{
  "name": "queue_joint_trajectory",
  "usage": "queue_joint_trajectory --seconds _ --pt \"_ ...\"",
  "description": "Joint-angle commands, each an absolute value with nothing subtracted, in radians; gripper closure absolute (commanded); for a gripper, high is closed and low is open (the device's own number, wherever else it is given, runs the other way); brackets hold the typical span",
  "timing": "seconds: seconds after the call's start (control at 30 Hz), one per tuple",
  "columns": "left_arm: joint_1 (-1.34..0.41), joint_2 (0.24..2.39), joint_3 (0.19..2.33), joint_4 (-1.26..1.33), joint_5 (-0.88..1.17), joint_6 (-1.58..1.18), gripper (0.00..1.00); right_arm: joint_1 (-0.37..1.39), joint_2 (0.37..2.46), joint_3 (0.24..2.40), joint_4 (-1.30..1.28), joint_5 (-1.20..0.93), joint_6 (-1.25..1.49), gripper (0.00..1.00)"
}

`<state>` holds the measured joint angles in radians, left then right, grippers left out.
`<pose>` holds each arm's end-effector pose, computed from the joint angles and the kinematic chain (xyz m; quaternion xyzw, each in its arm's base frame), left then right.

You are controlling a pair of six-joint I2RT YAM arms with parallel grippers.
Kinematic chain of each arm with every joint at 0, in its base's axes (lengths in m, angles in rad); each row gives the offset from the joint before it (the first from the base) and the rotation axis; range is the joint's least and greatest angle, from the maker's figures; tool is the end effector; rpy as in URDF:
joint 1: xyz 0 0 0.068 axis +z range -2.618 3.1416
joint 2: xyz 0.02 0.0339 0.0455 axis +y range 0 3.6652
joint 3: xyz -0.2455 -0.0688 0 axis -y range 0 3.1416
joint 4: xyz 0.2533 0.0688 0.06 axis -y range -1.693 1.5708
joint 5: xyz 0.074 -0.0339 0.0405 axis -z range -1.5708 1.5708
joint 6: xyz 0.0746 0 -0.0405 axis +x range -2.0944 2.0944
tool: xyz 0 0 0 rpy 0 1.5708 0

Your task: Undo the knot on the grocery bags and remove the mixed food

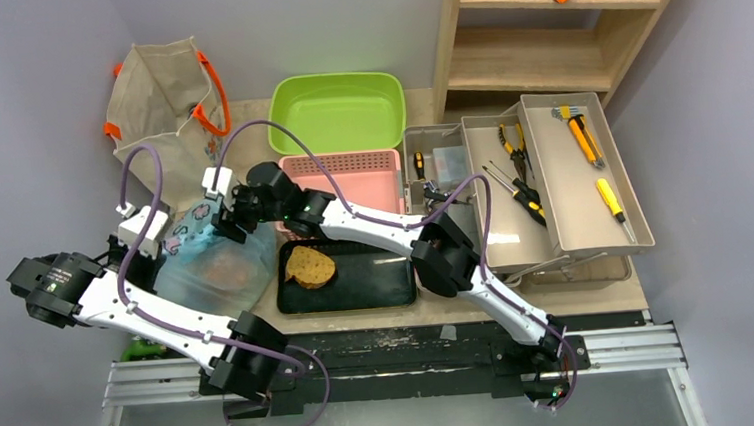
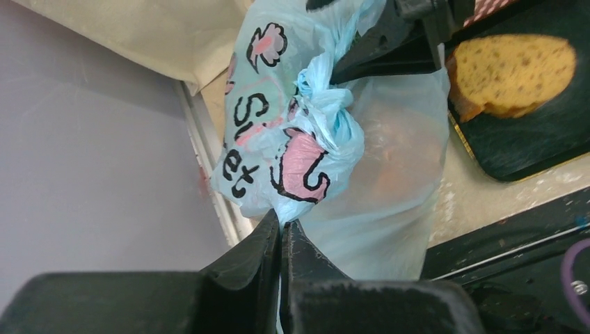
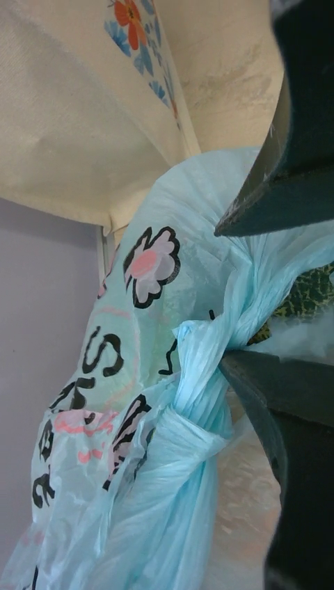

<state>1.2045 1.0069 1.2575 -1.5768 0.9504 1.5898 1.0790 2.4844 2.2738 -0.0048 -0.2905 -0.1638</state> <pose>0.1096 0.1162 0.3281 0.2238 0.8555 0.0284 0.4660 0.2724 0.5537 0.2381 -0.5225 0.5739 0.3752 0.5068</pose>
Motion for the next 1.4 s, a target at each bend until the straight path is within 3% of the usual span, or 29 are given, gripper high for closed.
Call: queue_joint_trajectory --seconds 0.0,0.1,0.13,0.43,0.63,0.77,0.9,1.0,1.27,1.37 --pt "1.187 1.008 1.320 -1.504 1.061 1.392 1.00 1.075 2.500 2.326 0.006 -0.162 -0.187 0.54" --pt "1.187 1.031 1.361 -1.362 1.085 1.192 1.00 1.073 2.505 2.349 0.047 -0.096 -0.192 0.95" --pt "1.187 1.043 1.380 -1.331 1.094 1.146 1.00 1.070 2.506 2.360 0.057 -0.068 -0.189 1.00" --pt "1.187 1.093 1.430 -1.105 1.057 0.964 1.00 0.998 2.439 2.346 0.126 -0.052 0.073 1.00" --pt "1.187 1.058 1.291 -1.169 0.953 1.204 0.98 0.970 2.428 2.333 0.145 -0.271 0.203 1.00" --pt "1.187 1.109 1.354 -1.307 0.867 1.230 0.79 0.969 2.424 2.298 0.135 -0.411 0.245 1.00" --pt "1.187 1.219 1.576 -1.580 0.916 1.219 0.44 0.970 2.410 2.254 0.137 -0.495 0.284 1.00" --pt "1.185 1.246 1.686 -1.714 0.974 1.212 0.31 0.970 2.395 2.229 0.133 -0.535 0.301 1.00" --pt "1.050 1.095 1.634 -1.676 0.944 1.003 0.29 0.967 2.329 2.184 0.158 -0.558 0.321 1.00" --pt "1.028 0.989 1.551 -1.559 0.916 0.741 0.30 0.960 2.298 2.148 0.204 -0.551 0.358 1.00"
